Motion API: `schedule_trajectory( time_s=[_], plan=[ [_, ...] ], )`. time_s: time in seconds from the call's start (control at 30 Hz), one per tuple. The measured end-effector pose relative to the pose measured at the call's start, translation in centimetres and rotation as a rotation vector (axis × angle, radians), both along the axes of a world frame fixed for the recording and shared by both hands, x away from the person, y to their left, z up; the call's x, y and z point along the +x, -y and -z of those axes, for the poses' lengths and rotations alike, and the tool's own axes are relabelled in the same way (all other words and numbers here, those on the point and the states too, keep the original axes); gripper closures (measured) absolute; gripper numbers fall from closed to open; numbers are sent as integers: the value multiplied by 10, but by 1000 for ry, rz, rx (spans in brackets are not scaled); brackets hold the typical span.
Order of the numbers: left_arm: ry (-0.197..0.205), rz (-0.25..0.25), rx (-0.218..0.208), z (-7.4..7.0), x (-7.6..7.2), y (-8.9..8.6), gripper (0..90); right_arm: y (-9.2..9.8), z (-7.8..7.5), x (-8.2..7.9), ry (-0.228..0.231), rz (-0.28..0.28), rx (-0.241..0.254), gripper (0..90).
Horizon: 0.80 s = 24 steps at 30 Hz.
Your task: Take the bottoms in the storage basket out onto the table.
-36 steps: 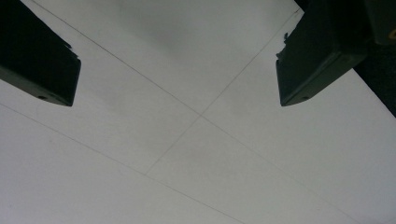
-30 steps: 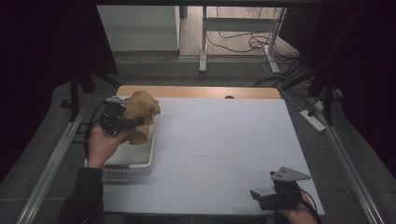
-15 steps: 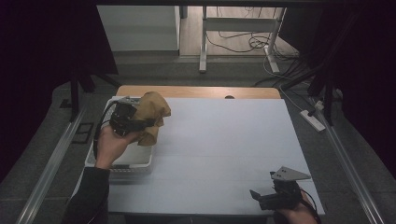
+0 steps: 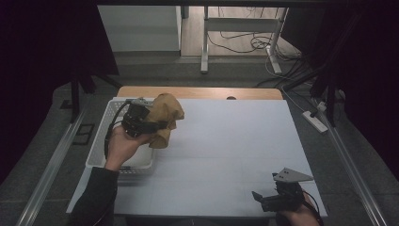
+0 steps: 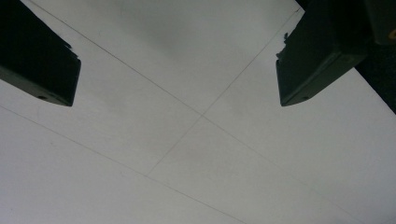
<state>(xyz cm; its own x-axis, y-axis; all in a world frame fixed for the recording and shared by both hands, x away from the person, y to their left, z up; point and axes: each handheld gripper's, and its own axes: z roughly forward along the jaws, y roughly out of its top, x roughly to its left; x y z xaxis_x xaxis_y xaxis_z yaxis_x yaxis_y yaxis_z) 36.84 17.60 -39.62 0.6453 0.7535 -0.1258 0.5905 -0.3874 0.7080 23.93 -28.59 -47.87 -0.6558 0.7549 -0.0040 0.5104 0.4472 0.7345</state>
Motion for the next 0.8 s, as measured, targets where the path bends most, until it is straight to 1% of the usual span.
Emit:
schedule_trajectory(
  time_s=[0.2, 0.37, 0.53, 0.57, 0.6, 0.8],
  plan=[
    [-5, 28, 13, 1, 3, 11, 614, 0, 0, 0, 0, 1, -1, 3],
    [-10, 53, 14, 1, 4, 21, 614, -1, 0, 0, -1, 2, -2, 3],
    [-23, 81, 31, 6, 7, 35, 613, -1, 0, 0, -1, 0, -7, 3],
    [-23, 81, 31, 6, 7, 35, 613, -1, 0, 0, -1, 0, -7, 3],
    [-26, 90, 34, 8, 8, 39, 612, -1, 0, 0, -1, -2, -9, 3],
    [-32, 108, 39, 11, 10, 49, 612, -2, 1, 0, -2, -3, -15, 4]
  ],
)
